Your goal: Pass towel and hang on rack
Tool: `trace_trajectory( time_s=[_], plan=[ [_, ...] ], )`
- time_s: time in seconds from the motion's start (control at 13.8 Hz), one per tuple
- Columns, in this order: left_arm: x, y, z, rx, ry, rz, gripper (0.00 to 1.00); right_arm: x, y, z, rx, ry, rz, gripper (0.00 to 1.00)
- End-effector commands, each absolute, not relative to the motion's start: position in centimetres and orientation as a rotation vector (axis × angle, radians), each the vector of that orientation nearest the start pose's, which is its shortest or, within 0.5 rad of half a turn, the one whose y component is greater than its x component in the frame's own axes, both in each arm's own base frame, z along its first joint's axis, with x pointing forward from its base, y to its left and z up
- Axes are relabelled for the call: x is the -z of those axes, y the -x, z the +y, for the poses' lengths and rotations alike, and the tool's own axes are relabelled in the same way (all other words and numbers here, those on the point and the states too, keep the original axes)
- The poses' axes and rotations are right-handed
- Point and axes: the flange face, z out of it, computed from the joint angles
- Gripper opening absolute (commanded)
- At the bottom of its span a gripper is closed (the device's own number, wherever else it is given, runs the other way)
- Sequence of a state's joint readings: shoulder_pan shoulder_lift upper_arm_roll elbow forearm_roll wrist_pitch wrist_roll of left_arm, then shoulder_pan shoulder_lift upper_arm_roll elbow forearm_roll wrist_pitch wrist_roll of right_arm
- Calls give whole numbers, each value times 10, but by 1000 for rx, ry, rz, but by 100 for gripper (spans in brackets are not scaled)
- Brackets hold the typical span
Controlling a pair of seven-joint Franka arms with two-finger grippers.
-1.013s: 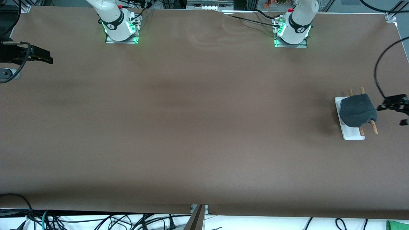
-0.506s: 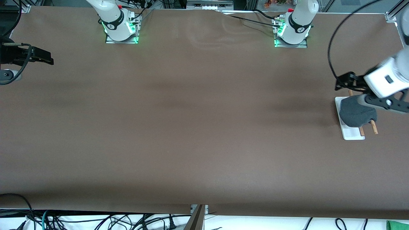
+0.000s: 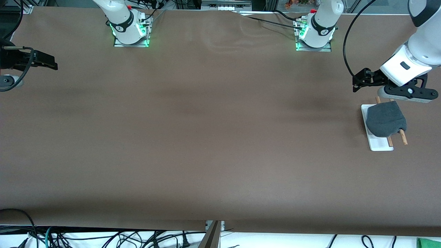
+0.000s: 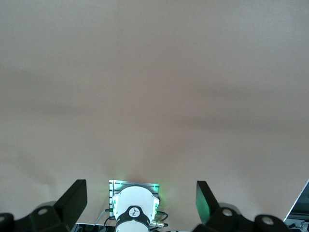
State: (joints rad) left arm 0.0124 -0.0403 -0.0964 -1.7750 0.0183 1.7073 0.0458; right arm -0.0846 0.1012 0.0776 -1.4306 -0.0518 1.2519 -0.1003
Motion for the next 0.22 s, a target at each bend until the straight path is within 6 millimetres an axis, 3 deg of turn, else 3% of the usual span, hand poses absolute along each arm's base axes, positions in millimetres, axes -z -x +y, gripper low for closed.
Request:
trace_trajectory(
  time_s=[0.0,0.14],
  plan=[
    [-566,-533,-49,-3,3098,200,100,-614,-552,-15,-426,3121,-153,100],
    [-566,-531,-56,-3,3096,219,100,-614,-552,-16,-424,3121,-150,100]
  ],
)
